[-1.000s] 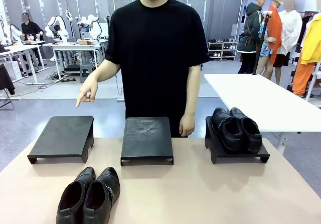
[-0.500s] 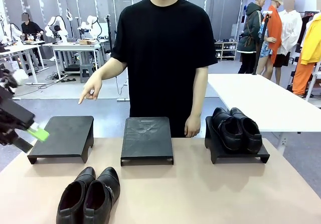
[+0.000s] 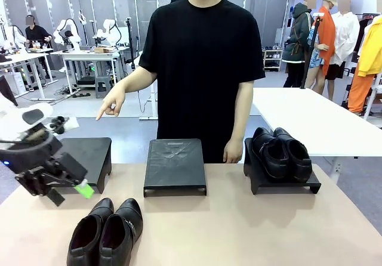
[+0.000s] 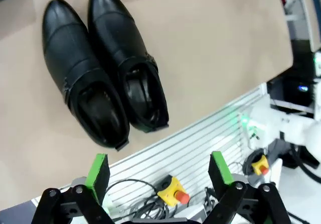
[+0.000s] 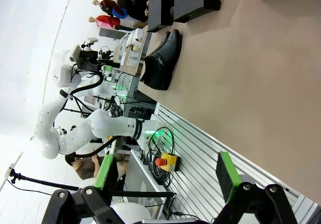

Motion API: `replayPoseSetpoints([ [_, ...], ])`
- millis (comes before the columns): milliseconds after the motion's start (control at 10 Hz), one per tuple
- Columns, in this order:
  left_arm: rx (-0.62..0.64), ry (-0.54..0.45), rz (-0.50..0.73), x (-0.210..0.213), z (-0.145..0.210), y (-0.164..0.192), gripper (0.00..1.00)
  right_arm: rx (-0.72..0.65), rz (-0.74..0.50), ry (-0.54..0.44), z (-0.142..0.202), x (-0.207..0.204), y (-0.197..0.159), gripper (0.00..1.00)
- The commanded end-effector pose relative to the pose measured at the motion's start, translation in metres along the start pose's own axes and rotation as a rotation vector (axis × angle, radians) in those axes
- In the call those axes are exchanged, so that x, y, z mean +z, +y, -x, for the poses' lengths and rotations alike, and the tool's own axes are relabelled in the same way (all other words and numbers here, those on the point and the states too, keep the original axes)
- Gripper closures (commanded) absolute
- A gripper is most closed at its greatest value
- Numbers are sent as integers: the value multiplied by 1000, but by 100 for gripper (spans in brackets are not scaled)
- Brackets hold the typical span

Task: Place the shoes on the stand as instructed by the person.
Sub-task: Pick up another pair of Shoes and place it on the Shoes Stand indicated by the person.

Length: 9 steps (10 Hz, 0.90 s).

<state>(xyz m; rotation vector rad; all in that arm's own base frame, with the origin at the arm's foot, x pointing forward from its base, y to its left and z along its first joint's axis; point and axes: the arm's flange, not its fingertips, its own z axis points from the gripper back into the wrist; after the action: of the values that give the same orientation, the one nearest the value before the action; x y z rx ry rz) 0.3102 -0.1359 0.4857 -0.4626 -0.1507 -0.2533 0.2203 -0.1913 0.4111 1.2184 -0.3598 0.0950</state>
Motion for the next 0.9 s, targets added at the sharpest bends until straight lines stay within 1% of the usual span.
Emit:
replayPoseSetpoints([
  [0,49,-40,-97,-31,4,-3,0,1,-7,-12,0,1,4,0],
  [100,74,-68,-95,-40,1,-1,0,1,-7,-12,0,1,4,0],
  [200,100,-72,-146,-54,-1,1,0,1,-7,-12,0,1,4,0],
  [500,147,-59,-164,-86,-2,2,0,1,-7,-12,0,1,4,0],
  [800,197,-38,-241,-112,3,10,0,1,-7,-12,0,1,4,0],
])
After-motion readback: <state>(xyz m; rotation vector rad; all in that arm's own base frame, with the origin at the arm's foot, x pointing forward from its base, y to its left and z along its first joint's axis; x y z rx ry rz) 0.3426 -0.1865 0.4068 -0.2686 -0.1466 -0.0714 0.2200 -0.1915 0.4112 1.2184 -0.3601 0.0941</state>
